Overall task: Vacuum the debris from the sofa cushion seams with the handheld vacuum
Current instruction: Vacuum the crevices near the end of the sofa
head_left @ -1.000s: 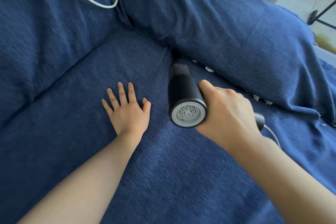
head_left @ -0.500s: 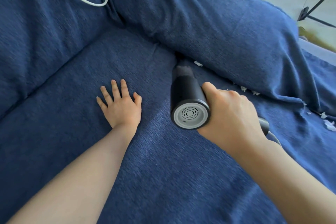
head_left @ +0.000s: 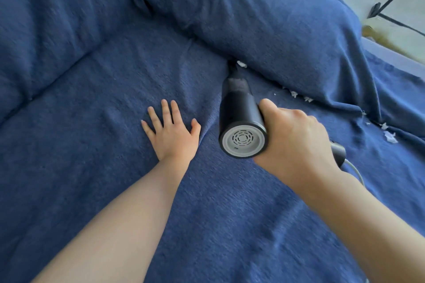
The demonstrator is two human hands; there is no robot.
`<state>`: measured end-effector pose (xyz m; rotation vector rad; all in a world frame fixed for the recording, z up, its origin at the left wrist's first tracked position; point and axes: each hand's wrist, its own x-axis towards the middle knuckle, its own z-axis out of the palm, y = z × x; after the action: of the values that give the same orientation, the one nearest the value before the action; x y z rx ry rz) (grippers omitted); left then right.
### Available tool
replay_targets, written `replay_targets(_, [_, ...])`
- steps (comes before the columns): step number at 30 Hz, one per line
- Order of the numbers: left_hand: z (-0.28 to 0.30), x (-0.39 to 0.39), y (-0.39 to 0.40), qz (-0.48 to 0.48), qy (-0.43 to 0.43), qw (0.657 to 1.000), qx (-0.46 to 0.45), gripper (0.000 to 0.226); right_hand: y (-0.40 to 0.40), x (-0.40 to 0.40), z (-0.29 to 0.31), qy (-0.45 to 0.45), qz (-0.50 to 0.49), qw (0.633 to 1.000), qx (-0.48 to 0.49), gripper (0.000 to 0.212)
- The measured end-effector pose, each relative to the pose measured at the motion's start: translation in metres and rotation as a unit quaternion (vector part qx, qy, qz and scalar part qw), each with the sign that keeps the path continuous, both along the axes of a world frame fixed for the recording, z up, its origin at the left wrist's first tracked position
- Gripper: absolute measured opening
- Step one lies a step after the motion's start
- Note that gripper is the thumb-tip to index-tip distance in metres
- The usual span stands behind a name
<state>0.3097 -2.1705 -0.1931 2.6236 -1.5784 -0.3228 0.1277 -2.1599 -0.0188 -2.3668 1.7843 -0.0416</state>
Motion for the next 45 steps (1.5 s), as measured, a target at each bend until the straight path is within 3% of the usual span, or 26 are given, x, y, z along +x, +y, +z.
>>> replay_targets(12, [-0.001,0.007,-0.001,-0.012,0.037,0.999,-0.001,0.074,0.014,-0.002,0.007,0.013,-0.033,0.999,0.002,0.028])
replay_targets(19, [0.010,-0.003,0.006,-0.002,0.046,0.999,-0.010,0.062,-0.001,-0.005,0.000,0.015,-0.048,0.999,0.020,0.027])
replay_targets(26, [0.025,-0.054,0.024,-0.060,0.037,0.997,0.015,0.072,0.019,-0.028,0.013,0.014,-0.044,0.999,0.021,0.029])
replay_targets(30, [0.023,-0.081,0.024,-0.035,0.025,0.999,0.023,0.082,0.027,-0.048,0.020,0.015,-0.036,0.999,0.022,0.031])
replay_targets(37, [0.017,-0.101,0.038,-0.056,0.005,0.998,0.014,0.071,0.044,-0.093,0.035,0.019,-0.018,0.999,0.031,0.032])
replay_targets(45, [0.026,-0.110,0.031,-0.004,0.027,0.997,0.067,0.061,0.064,-0.128,0.049,0.036,0.027,0.998,0.044,0.032])
